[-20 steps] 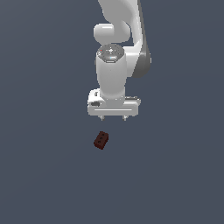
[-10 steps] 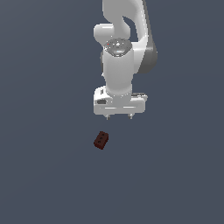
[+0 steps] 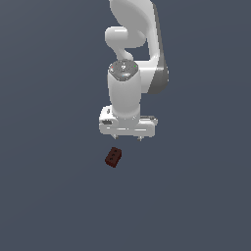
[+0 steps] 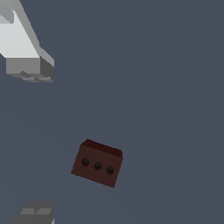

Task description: Pick up the object and move it to a goal position.

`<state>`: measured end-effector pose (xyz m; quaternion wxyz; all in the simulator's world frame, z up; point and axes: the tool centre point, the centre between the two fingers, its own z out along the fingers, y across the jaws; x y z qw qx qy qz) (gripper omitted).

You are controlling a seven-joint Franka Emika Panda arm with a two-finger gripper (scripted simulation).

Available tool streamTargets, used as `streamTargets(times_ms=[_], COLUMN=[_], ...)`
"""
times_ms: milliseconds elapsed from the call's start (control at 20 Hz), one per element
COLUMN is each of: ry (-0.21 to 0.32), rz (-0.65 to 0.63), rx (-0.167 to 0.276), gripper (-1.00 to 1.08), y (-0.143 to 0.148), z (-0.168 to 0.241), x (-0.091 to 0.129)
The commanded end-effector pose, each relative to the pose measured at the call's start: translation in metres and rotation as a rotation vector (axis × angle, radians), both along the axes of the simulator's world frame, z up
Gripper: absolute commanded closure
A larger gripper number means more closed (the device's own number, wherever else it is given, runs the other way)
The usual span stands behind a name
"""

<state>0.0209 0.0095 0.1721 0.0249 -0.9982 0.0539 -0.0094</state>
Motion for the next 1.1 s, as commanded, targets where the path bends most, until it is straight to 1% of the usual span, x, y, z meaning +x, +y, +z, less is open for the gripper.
streamTargets(times_ms=[0,250,500,750,1050], ry=[0.007,0.019,0.026,0.029,0.03], rz=[-0.057,-0.19,-0.279,-0.321,-0.32], rx=[-0.005,-0.022,-0.036,-0.044,-0.044], gripper=[-0.92,-0.92,-0.92,-0.92,-0.92], y=[-0.011,-0.038,-0.056,-0.065,-0.065], z=[-0.016,-0.054,-0.081,-0.094,-0.098], x=[0.004,0.013,0.016,0.017,0.017])
